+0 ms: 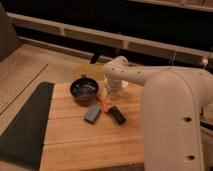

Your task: Place the pepper in the ceramic bowl

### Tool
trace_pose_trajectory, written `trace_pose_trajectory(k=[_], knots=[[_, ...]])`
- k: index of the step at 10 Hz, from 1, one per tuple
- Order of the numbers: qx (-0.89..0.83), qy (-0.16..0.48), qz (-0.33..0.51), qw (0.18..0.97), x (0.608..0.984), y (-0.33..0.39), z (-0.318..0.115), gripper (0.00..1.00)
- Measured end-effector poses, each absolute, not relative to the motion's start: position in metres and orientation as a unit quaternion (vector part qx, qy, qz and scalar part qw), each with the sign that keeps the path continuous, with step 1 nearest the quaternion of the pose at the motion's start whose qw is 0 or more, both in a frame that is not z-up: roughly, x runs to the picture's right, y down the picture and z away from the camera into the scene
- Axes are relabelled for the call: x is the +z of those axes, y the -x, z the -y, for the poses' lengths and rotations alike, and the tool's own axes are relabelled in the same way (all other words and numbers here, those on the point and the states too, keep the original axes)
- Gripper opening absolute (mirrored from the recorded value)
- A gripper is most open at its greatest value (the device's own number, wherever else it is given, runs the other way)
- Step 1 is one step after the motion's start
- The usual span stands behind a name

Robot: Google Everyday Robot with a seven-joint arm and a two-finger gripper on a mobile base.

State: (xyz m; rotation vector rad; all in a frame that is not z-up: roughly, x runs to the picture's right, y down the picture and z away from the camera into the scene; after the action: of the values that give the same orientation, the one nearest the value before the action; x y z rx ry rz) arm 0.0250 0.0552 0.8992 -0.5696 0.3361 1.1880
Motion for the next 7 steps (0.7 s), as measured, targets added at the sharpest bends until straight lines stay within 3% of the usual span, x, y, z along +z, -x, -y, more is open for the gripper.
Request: trace_pose_trajectory(k=[7], knots=[[0.549, 0.312, -0.164, 0.758, 0.939, -0.008, -0.072, 0.65]])
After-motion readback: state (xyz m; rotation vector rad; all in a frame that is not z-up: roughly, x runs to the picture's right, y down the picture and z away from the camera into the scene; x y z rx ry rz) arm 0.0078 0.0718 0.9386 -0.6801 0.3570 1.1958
